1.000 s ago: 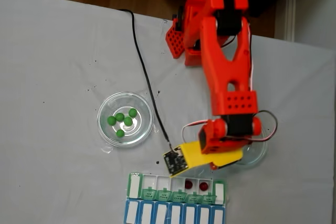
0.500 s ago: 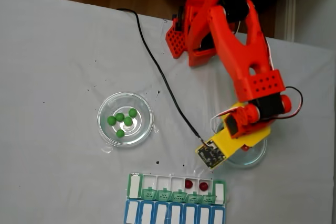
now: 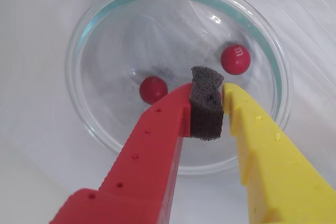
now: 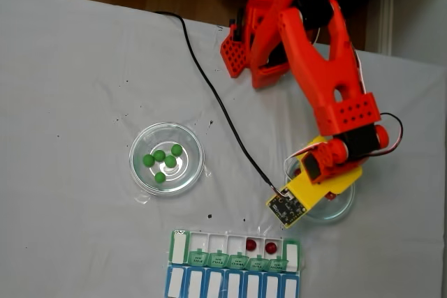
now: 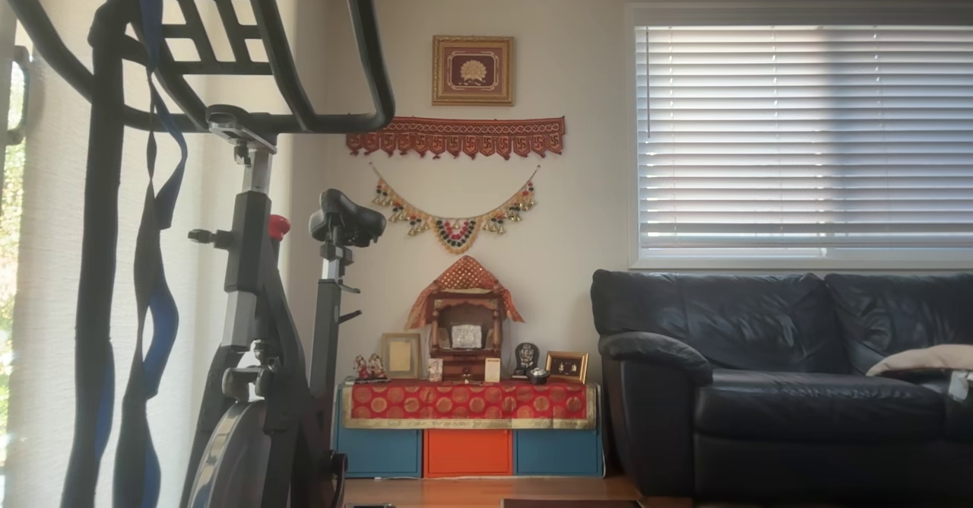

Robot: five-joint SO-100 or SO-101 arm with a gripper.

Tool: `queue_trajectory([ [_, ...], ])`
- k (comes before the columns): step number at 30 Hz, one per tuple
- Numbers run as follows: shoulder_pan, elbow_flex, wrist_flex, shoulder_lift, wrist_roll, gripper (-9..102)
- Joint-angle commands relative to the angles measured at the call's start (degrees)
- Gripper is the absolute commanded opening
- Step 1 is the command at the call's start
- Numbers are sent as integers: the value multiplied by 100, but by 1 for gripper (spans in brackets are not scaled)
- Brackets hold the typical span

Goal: Sort medicines into box.

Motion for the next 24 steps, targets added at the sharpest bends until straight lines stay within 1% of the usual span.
queue_trajectory([
  [1, 26, -123, -44, 44, -88, 2],
  [11, -35, -176, 272, -70, -272, 3],
  [24, -88, -132, 378, -246, -510, 2],
])
